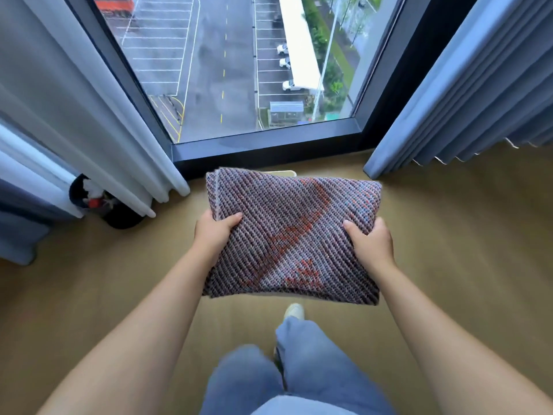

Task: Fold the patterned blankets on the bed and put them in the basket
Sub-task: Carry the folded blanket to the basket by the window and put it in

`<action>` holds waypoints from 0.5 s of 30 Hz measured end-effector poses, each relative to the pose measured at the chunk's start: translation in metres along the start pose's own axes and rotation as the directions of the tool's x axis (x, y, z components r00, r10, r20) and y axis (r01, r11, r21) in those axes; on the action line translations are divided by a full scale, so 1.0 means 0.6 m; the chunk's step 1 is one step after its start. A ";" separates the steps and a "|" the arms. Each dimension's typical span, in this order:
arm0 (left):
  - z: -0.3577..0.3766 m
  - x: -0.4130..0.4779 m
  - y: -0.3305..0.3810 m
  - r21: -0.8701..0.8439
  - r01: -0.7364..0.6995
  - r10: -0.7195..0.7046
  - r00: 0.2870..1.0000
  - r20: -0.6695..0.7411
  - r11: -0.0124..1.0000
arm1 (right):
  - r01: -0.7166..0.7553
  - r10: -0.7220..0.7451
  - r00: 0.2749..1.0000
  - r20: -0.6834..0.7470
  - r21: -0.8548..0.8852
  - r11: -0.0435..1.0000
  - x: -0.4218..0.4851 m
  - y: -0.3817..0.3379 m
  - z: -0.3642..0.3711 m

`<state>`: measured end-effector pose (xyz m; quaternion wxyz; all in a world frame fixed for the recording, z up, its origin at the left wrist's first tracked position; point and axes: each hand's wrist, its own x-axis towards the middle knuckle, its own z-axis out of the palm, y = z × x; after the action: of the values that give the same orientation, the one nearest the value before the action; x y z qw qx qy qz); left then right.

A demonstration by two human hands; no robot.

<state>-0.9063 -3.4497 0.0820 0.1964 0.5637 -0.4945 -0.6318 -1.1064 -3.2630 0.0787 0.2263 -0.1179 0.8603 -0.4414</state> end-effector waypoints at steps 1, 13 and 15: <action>0.010 0.036 0.017 0.004 0.010 -0.010 1.000 -0.004 1.000 | -0.002 0.002 1.000 0.012 -0.012 1.000 0.040 -0.015 0.009; 0.139 0.530 0.126 0.126 -0.014 -0.003 0.991 0.131 0.992 | -0.127 0.117 0.988 -0.100 -0.104 0.986 0.470 -0.095 0.198; 0.157 0.611 0.112 0.165 -0.005 -0.014 0.993 0.114 0.986 | -0.177 0.167 0.981 -0.098 -0.107 0.978 0.530 -0.079 0.249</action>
<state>-1.1179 -3.7360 -0.0630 0.1189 0.5417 -0.5542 -0.6207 -1.3092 -3.5240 -0.0491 0.2182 -0.0363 0.9003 -0.3748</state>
